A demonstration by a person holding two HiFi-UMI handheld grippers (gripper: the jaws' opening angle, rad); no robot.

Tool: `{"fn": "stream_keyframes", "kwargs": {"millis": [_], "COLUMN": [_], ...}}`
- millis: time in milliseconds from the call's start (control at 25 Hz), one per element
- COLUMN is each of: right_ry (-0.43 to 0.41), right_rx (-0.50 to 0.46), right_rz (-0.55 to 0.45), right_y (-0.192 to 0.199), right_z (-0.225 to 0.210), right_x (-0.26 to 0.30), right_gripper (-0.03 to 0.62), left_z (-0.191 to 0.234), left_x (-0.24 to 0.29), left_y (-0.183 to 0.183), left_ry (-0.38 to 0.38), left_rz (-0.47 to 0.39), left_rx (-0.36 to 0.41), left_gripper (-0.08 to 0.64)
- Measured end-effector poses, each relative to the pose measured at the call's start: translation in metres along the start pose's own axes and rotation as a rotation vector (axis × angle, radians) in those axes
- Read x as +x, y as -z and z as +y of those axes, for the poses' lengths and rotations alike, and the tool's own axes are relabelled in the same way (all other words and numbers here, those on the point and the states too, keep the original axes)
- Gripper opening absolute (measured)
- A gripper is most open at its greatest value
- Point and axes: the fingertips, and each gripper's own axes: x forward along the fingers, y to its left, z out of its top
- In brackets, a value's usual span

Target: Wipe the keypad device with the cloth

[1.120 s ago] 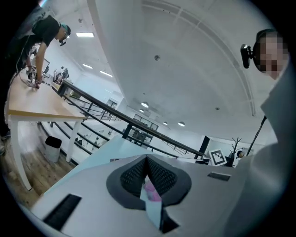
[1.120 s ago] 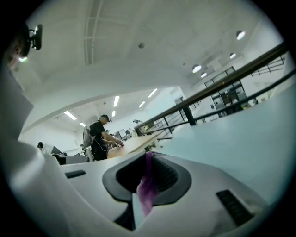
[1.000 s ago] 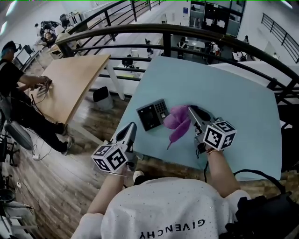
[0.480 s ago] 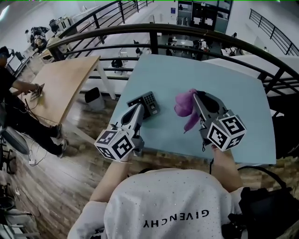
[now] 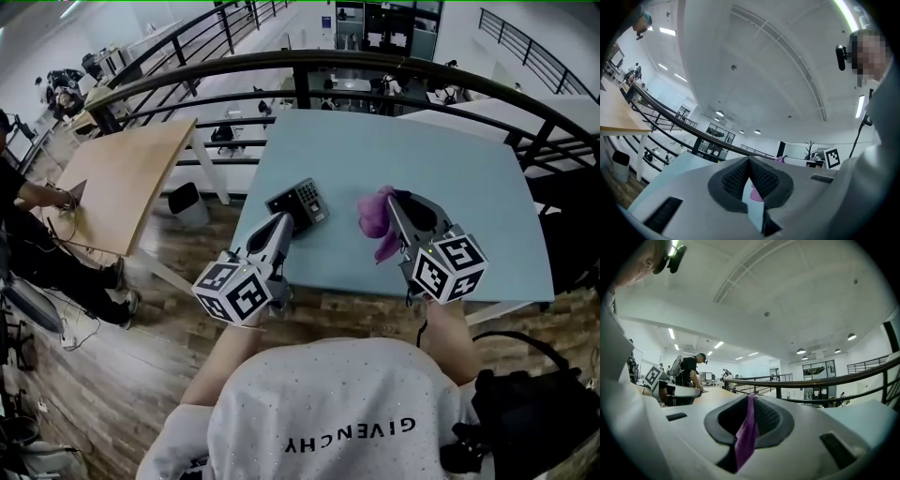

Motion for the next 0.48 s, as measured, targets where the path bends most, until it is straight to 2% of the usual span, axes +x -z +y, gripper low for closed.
{"fn": "stream_keyframes", "kwargs": {"millis": [280, 480], "right_ry": [0.060, 0.096], "right_rx": [0.036, 0.027], "right_rz": [0.007, 0.026], "right_y": [0.012, 0.017], "right_z": [0.034, 0.061], "right_x": [-0.016, -0.033], "right_gripper": [0.040, 0.040], "left_z": [0.010, 0.009], "left_x": [-0.049, -0.082], "left_y": [-0.003, 0.006], "left_ry": [0.012, 0.021], "left_rz": [0.005, 0.023], "left_rx": [0.003, -0.019], "left_gripper": [0.002, 0.002]}}
